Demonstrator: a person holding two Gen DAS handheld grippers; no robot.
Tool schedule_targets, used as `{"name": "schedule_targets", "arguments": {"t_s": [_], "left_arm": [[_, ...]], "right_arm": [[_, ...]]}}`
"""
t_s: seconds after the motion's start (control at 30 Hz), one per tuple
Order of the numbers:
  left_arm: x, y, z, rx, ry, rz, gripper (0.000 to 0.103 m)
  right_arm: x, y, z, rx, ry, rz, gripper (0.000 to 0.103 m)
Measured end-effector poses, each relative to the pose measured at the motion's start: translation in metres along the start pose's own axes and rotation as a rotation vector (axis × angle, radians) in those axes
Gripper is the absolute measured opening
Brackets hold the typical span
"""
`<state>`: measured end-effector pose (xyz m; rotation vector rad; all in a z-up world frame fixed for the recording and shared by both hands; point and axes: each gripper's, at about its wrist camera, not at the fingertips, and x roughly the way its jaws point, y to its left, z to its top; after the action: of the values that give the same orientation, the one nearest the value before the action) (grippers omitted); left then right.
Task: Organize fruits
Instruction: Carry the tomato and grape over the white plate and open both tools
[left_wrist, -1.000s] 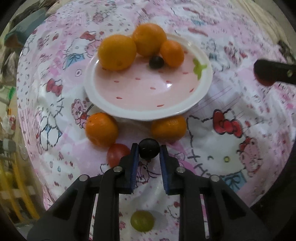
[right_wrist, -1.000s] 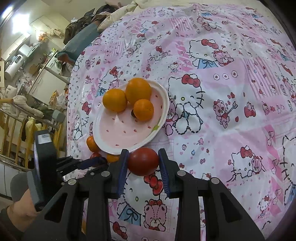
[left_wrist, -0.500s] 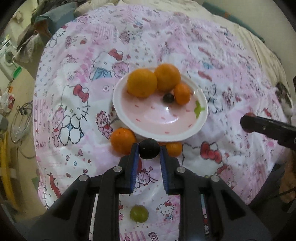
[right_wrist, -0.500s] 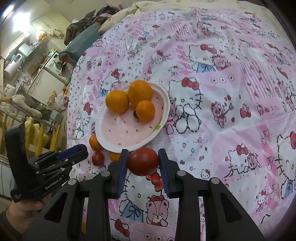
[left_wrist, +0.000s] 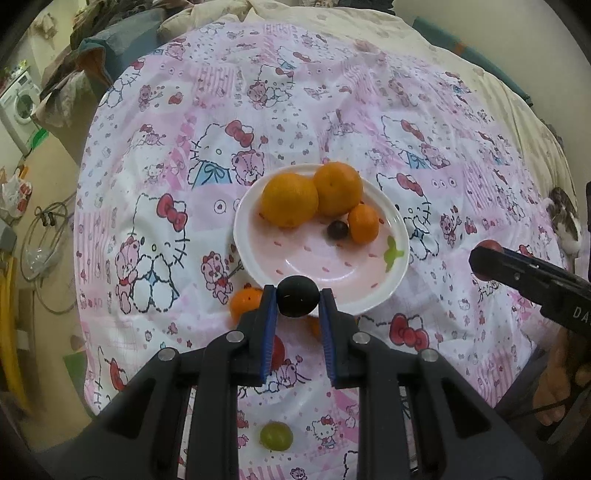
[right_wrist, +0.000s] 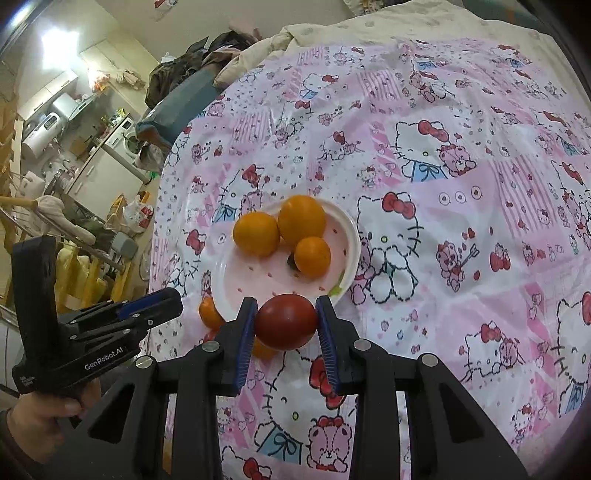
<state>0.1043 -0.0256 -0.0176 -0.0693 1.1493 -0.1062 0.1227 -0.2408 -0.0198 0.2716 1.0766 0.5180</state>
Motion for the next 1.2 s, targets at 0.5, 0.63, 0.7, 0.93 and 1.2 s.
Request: {"name": "schedule_targets", "arguments": {"t_s": [0.5, 0.63, 0.7, 0.93, 1.2], "left_arm": [[0.037, 0.006, 0.047, 0.009, 0.073, 0.024, 0.019], [0.046, 0.010, 0.051, -0.003, 0.082, 0.013, 0.019], [0.051, 0.012, 0.052, -0.006, 0.083, 0.015, 0.019], [0.073, 0.020, 0.052, -0.043, 0.129, -0.026, 0.019], [0.089, 0.017, 0.048, -0.029, 0.144, -0.010, 0.020]], "right_arm": [[0.011, -0.018, 0.042, 0.022, -0.041, 0.009, 0.034], [0.022, -0.022, 0.051, 0.017, -0.034, -0.002, 0.034], [0.029, -0.025, 0.056, 0.025, -0.021, 0.002, 0.034], [0.060, -0.033, 0.068, 0.009, 0.031, 0.003, 0.034], [0.097, -0.043, 0.071, 0.033, 0.120, 0.005, 0.034]]}}
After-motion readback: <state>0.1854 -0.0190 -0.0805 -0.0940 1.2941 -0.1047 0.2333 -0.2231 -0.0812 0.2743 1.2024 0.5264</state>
